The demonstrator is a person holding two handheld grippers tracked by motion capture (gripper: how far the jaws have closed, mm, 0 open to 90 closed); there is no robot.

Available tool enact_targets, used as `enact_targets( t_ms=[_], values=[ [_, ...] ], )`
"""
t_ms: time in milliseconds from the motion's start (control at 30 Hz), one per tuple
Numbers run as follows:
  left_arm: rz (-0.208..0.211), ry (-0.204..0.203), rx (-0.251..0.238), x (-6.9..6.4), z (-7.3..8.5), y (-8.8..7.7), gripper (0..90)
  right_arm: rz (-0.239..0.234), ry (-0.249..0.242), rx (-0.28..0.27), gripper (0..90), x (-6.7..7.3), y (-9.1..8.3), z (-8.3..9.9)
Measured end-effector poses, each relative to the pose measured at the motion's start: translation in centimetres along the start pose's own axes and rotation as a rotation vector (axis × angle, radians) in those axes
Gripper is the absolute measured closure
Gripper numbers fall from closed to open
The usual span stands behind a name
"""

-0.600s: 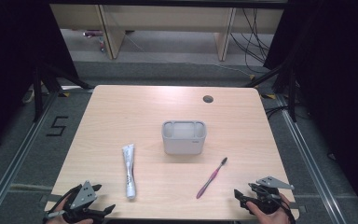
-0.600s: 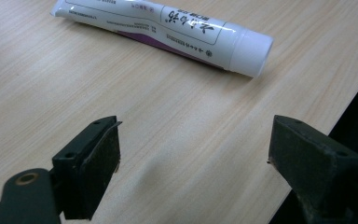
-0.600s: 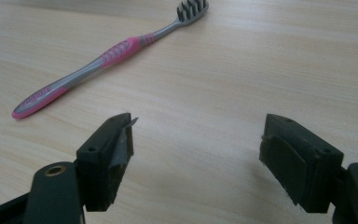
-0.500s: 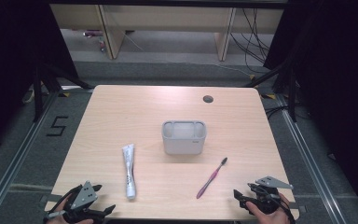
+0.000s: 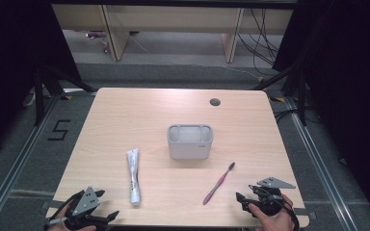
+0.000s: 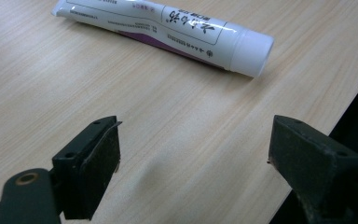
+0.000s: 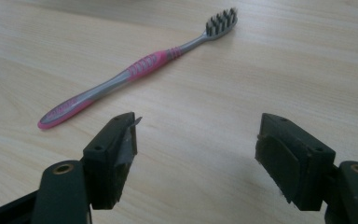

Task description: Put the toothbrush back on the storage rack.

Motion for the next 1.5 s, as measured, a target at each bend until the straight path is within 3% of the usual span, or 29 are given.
enact_targets(
  t_ms=[133,167,233,267,400,467,500,567,633,700,733,767,800,833,900,967,1000,1033,1167,1200,1233,1267,1300,1333,1400,1433,1500],
  values=[
    [-0.004,0.006,-0.005,-0.1,0.0,0.2,15.9,0.008,0.001,0.016,30.0,0.2,0.1,-0.4],
    [-0.005,-0.001,-0.001,-0.1,0.0,0.2,15.9,0.01,0.029,0.041,30.8,0.8,0.1,-0.7],
    [-0.005,0.002,0.004,0.0,0.0,0.1,15.9,-0.006,0.033,0.04,30.8,1.1,0.3,-0.9],
    [0.003,-0.01,-0.014,-0.1,0.0,0.2,15.9,-0.011,-0.026,0.064,30.8,1.1,0.6,-1.5],
    [-0.006,-0.014,-0.003,0.0,0.0,0.0,15.9,-0.016,-0.035,0.064,31.0,1.4,1.2,-2.5],
    [-0.017,0.003,0.002,0.1,0.1,0.0,16.0,-0.025,-0.032,0.063,32.2,1.6,1.6,-3.0],
    [-0.003,-0.011,-0.029,0.0,0.1,0.2,15.9,-0.019,-0.039,0.076,32.5,1.8,1.6,-3.2],
    [0.004,-0.007,0.004,0.0,0.0,0.0,15.9,-0.025,-0.055,0.079,32.7,2.1,2.1,-3.7],
    [-0.005,0.004,0.002,0.0,-0.1,0.0,15.9,-0.041,-0.026,0.088,32.7,2.8,2.4,-3.9],
    [0.0,-0.014,-0.02,-0.2,0.0,0.1,15.9,-0.028,-0.076,0.097,33.4,3.2,2.9,-4.4],
    [0.0,-0.015,-0.022,-0.1,0.0,0.1,15.9,-0.028,-0.076,0.097,33.4,3.2,2.9,-4.4],
    [-0.004,0.001,0.009,0.1,0.0,-0.1,15.9,-0.035,-0.077,0.107,33.4,3.4,2.9,-4.6],
    [-0.004,-0.006,-0.021,0.0,0.0,0.1,15.9,-0.012,-0.073,0.121,33.1,3.6,2.9,-4.7],
    [-0.002,-0.005,-0.021,0.0,0.0,0.1,15.9,-0.021,-0.082,0.116,32.9,3.7,3.2,-4.9],
    [0.002,-0.002,0.005,0.0,0.0,0.0,15.9,0.014,-0.071,0.13,33.0,3.9,3.4,-5.2],
    [0.001,0.001,0.008,0.1,0.0,0.0,15.9,0.014,-0.079,0.124,33.0,3.9,3.5,-5.2],
    [0.002,-0.007,-0.022,0.0,0.0,0.2,15.9,-0.001,-0.058,0.136,33.0,4.1,3.5,-5.3],
    [-0.004,-0.005,0.007,0.0,0.0,-0.1,15.9,0.005,-0.066,0.139,33.0,4.2,3.6,-5.4],
    [0.002,0.001,-0.009,0.1,0.0,0.1,15.9,-0.002,-0.057,0.141,32.6,5.0,4.4,-5.4],
    [0.005,-0.009,-0.02,0.0,0.0,0.2,15.9,0.008,-0.093,0.145,32.6,5.0,4.5,-5.5],
    [0.001,-0.005,-0.016,-0.1,0.0,0.2,15.9,0.001,-0.087,0.156,32.5,5.4,4.7,-5.6],
    [0.003,-0.006,-0.015,-0.1,0.0,0.2,15.9,0.013,-0.116,0.141,32.1,5.4,4.9,-5.7],
    [0.005,0.004,0.006,0.0,0.0,0.1,15.9,0.011,-0.09,0.162,32.1,5.7,4.9,-5.7],
    [0.002,-0.012,-0.016,-0.1,0.0,0.2,15.9,0.02,-0.114,0.153,31.9,5.7,5.0,-5.8],
    [-0.001,-0.01,-0.019,0.0,0.0,0.2,15.9,0.015,-0.078,0.182,30.2,6.2,5.1,-5.9],
    [0.001,0.005,0.012,0.0,-0.1,0.0,15.9,0.024,-0.11,0.164,30.1,5.9,5.3,-6.0],
    [0.009,0.005,0.011,0.0,0.0,0.0,15.9,0.021,-0.082,0.17,30.1,5.9,5.3,-6.2]
  ],
)
Point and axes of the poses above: each handheld gripper's, and its own axes: y roughly forward along the jaws, z roughly out of its underside, x roughly to its left, the point moved 1 cm from there along y, roughly forward along the jaws, and after that the axes turned 10 degrees about z, right-handed, at the moved point
